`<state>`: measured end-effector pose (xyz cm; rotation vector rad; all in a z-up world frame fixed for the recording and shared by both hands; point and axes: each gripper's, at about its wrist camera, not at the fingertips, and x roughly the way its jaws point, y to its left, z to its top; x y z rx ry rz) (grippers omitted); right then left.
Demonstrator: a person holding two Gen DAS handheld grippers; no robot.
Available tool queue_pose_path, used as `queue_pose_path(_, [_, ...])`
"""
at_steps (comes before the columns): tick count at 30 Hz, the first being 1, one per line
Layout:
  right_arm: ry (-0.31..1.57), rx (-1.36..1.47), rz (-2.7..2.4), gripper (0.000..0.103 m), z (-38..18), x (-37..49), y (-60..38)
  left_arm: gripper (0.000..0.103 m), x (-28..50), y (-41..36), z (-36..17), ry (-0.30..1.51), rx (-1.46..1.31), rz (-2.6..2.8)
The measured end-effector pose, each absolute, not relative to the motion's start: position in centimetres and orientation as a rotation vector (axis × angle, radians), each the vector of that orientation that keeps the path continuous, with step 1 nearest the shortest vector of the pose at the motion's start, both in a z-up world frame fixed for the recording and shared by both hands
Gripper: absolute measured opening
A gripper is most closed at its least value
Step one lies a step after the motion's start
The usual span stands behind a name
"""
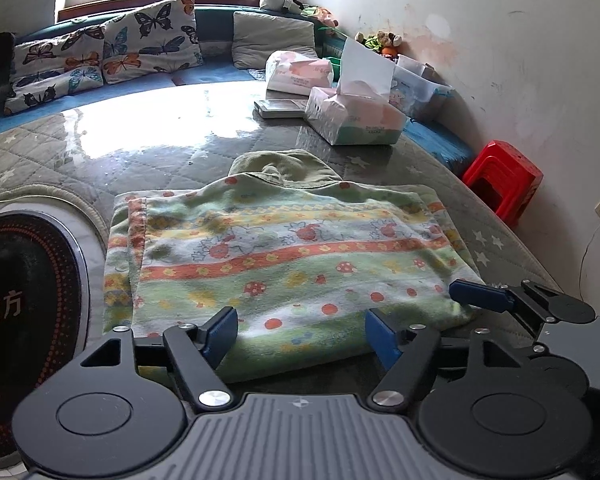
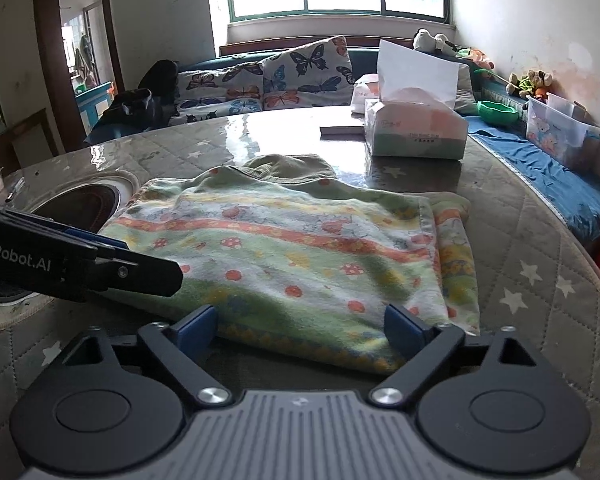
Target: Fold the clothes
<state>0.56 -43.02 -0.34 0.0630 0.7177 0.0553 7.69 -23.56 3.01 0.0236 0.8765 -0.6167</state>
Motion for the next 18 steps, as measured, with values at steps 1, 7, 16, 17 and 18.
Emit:
queue_pose_path(1, [0.718, 0.060, 0.056, 0.098, -0.38, 0.58, -42.91, 0.075, 7.67, -23.57, 3.03, 0.876, 0.023, -0.617])
queue_pose_path(7, [0.721, 0.043, 0.057, 0.103, -0.63, 0.74, -42.34, 0.078, 7.53, -23.56, 3.13, 0.872, 0.027, -0.616])
queue_pose_path(16, [0.722, 0.036, 0.058, 0.103, -0.77, 0.83, -42.27, 0.081, 7.29, -23.34, 3.39, 0.862, 0.026, -0.612])
queue_pose_path(17, [0.722, 0.034, 0.057, 0.103, -0.79, 0.82, -42.24, 0.081, 7.24, -23.31, 3.43, 0.860, 0.026, -0.612])
queue_pose_path(18, [0.722, 0.031, 0.055, 0.103, -0.80, 0.81, -42.19, 0.081, 7.19, -23.28, 3.47, 0.860, 0.026, -0.614])
